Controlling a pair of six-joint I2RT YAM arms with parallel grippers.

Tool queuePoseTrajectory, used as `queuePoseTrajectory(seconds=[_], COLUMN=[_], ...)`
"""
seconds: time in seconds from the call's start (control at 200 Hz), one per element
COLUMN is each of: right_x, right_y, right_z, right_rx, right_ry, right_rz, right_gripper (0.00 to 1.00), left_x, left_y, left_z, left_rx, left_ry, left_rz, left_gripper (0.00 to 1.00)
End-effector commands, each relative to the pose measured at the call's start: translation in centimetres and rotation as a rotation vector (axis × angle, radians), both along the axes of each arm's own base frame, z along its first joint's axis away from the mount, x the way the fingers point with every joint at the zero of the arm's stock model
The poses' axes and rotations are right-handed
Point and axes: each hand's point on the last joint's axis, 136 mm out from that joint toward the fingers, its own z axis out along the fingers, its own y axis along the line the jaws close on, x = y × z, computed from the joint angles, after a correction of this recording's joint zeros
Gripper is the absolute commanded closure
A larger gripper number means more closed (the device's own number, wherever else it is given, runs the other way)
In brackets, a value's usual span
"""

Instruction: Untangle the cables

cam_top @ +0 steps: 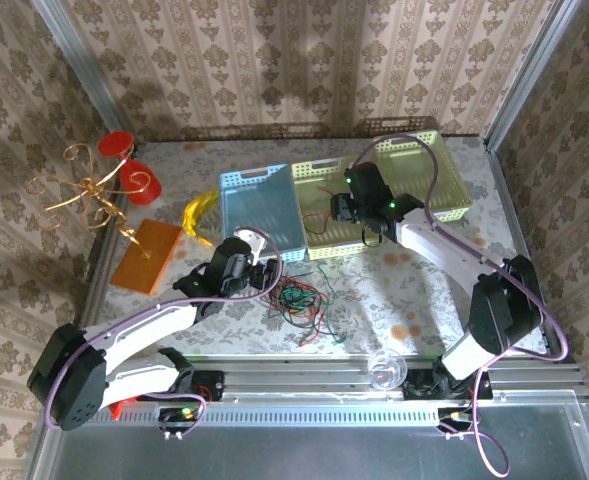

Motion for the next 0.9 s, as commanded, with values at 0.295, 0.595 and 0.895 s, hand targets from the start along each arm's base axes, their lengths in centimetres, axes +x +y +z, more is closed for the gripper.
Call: queuePoseTrajectory(seconds=[0.295,0.595,0.895], right_x=[-13.6,-13.5,-12.8], right_y=[11.4,15.0,15.1], right_z=[-6.5,-9.5,-10.6], right_rx=[0.065,0.002,-0.014], right_ry=[0.287,0.328,0.350], right_rz=[0.679,0.755,0.738], right_gripper=[0.42,0.45,0.44], left_x=[-1.2,-1.5,-2.6], left_y=[1.6,4.9,2.7], left_z=[-3.1,-3.9,-3.1], left_rx=[0.084,0.174,0.158], left_ry=[0.088,0.118,0.098], left_rz=[0.040,0.184,0.060], left_gripper=[0.23,0.26,0.27])
